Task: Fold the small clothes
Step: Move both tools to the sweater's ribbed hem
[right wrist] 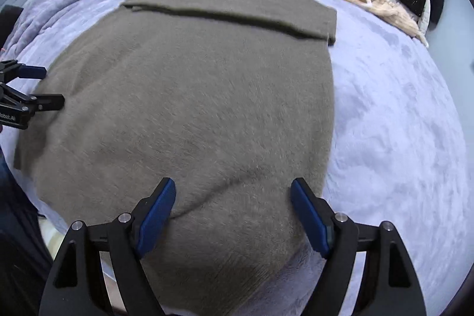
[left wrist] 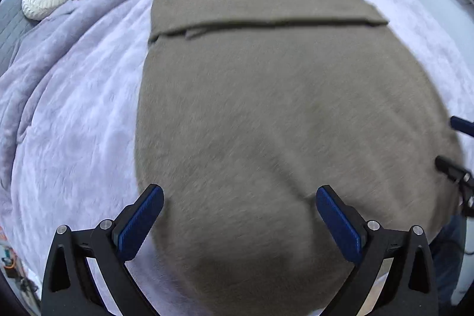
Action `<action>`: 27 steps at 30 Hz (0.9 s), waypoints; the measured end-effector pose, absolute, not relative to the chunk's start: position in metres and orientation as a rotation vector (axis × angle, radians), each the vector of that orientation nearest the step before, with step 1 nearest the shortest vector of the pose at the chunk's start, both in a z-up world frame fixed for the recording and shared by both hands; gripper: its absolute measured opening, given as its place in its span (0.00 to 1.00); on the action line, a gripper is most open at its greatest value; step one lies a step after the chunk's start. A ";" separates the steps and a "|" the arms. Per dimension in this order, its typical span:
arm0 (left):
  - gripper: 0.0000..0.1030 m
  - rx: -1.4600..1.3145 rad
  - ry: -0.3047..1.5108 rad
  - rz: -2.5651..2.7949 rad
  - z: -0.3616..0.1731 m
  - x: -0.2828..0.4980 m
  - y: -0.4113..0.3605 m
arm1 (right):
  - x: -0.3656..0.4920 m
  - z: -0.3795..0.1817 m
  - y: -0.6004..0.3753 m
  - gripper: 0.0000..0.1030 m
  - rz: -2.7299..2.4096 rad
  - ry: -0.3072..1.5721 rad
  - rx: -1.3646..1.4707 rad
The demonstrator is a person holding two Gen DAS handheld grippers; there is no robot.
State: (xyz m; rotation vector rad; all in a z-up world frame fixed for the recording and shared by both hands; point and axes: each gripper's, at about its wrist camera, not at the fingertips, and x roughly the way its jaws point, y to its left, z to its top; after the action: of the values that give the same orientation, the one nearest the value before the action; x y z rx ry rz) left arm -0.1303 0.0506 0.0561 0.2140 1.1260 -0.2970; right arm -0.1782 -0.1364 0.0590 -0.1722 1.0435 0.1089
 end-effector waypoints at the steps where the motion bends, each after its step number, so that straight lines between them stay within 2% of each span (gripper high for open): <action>1: 1.00 0.191 1.121 -0.323 0.057 -0.131 0.043 | -0.176 0.066 -0.128 0.80 0.139 1.009 -0.166; 3: 1.00 0.181 1.158 -0.349 0.045 -0.122 0.034 | -0.167 0.066 -0.109 0.80 0.199 0.984 -0.172; 6: 1.00 0.264 1.202 -0.304 0.019 -0.117 0.031 | -0.153 0.034 -0.093 0.80 0.203 1.086 -0.234; 12: 1.00 0.198 1.180 -0.306 0.026 -0.149 0.075 | -0.202 0.025 -0.124 0.81 0.175 1.040 -0.223; 16: 1.00 0.085 1.163 -0.273 0.049 -0.165 0.109 | -0.232 0.043 -0.143 0.81 0.136 1.045 -0.185; 19: 1.00 -0.052 1.182 -0.241 0.052 -0.172 0.140 | -0.252 0.055 -0.160 0.81 0.077 1.008 -0.120; 22: 1.00 -0.172 1.248 -0.251 0.029 -0.179 0.150 | -0.259 0.051 -0.183 0.81 0.049 1.017 0.009; 27: 1.00 -0.194 1.298 -0.266 0.007 -0.171 0.125 | -0.247 0.027 -0.199 0.82 0.067 1.054 0.152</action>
State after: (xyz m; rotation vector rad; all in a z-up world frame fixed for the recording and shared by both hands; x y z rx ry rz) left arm -0.1709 0.1246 0.0072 -0.1942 1.2980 -0.2659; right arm -0.2474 -0.1991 0.0269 0.1516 1.0536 0.0673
